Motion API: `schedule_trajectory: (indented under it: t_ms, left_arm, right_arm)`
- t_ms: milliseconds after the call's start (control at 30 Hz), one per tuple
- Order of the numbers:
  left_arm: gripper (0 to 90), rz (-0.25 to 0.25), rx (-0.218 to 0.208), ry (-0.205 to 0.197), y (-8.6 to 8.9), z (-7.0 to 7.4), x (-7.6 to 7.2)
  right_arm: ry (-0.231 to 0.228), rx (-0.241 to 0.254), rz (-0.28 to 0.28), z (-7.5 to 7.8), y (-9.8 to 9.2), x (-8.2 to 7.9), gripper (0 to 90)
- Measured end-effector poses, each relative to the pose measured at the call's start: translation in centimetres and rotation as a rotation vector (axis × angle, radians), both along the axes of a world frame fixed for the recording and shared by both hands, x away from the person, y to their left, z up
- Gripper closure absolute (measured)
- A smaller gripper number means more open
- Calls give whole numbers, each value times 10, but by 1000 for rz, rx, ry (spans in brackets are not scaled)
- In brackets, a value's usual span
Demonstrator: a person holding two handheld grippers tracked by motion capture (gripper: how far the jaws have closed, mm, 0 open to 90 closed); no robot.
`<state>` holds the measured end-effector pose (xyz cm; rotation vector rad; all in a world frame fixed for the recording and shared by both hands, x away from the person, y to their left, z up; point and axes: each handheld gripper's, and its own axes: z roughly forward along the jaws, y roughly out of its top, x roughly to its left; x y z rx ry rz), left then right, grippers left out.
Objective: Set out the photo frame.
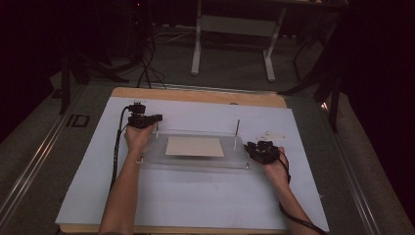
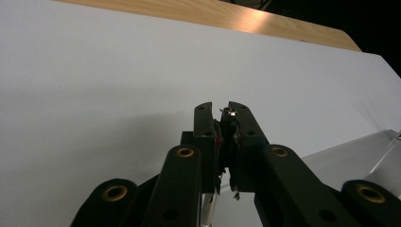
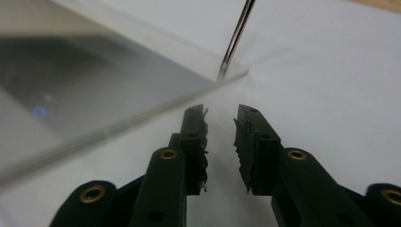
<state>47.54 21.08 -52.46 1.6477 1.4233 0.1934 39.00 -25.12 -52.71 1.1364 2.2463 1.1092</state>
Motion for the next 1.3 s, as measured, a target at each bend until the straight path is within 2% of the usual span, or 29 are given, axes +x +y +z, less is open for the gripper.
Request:
schedule_trajectory:
  t_ms: [100, 200, 267, 467, 600, 667, 767, 900, 1033, 1167, 1300]
  left_arm:
    - [833, 0, -1, 0, 0, 0, 0]
    - [832, -1, -1, 1, 0, 0, 0]
    - [832, 1, -5, 4, 0, 0, 0]
    - [831, -1, -9, 12, 1, 0, 2]
    - [829, -1, -11, 25, 1, 1, 3]
    - [826, 1, -36, 33, 2, 0, 4]
    - [824, -1, -40, 40, 2, 0, 4]
    - [824, -7, -26, 47, 2, 1, 6]
    - [821, -10, -30, 44, 2, 1, 5]
    - [811, -5, -36, 31, 3, 0, 4]
    - [752, 2, -46, 35, 4, -2, 4]
  right_arm:
    - [4, -9, 33, -3, 1, -4, 685]
    - [-36, 12, 103, 0, 4, -8, 648]
    - [-73, 3, 129, 2, 6, -10, 632]
    - [-144, 0, 197, 5, 7, -15, 564]
    - [-186, -6, 223, 8, 9, -18, 512]
    - [-210, -10, 231, 9, 11, -19, 477]
    - [-231, -12, 240, 11, 13, -20, 454]
    - [-239, 13, 240, 11, 13, -19, 442]
    - [-256, 7, 254, 11, 18, -19, 428]
    - [-240, 27, 254, 11, 19, -19, 447]
    - [-230, 35, 249, 12, 19, -18, 446]
